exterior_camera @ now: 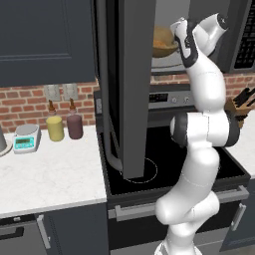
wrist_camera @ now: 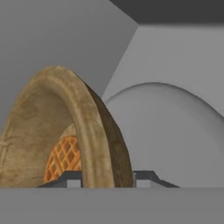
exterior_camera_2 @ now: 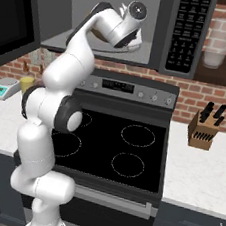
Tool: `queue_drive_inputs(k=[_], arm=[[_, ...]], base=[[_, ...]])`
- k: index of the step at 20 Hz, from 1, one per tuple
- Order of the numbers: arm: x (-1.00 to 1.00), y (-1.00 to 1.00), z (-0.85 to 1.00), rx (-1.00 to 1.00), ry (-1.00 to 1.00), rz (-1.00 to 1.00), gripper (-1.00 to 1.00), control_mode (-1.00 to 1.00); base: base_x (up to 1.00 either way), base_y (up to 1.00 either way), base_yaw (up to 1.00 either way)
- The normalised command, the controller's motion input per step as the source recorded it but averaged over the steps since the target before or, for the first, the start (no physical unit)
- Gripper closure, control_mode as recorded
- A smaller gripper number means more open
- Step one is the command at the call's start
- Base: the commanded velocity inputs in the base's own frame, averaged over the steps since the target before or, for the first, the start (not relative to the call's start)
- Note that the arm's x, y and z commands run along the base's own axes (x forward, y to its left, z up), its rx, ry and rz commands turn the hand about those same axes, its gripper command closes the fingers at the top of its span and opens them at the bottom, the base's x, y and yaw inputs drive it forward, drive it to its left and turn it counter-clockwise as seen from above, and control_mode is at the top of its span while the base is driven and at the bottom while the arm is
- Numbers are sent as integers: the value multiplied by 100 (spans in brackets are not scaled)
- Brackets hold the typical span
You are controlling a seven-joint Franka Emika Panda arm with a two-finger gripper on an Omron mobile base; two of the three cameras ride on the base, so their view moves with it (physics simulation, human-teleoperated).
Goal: Open the microwave, place the bowl with waffle inside the microwave, then close the microwave door and turn it on.
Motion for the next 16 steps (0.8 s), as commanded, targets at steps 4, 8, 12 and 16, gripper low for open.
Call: queue_drive_inputs(k=[4,8,12,16], arm=[[28,0,-15,0,2,-2,100,-100],[24,2,-21,0,2,-1,100,-100],[10,15,-31,-1,2,0,100,-100],[0,23,-38,0,2,0,100,-100]], base=[[0,0,0],[0,0,0],[0,0,0],[0,0,0]])
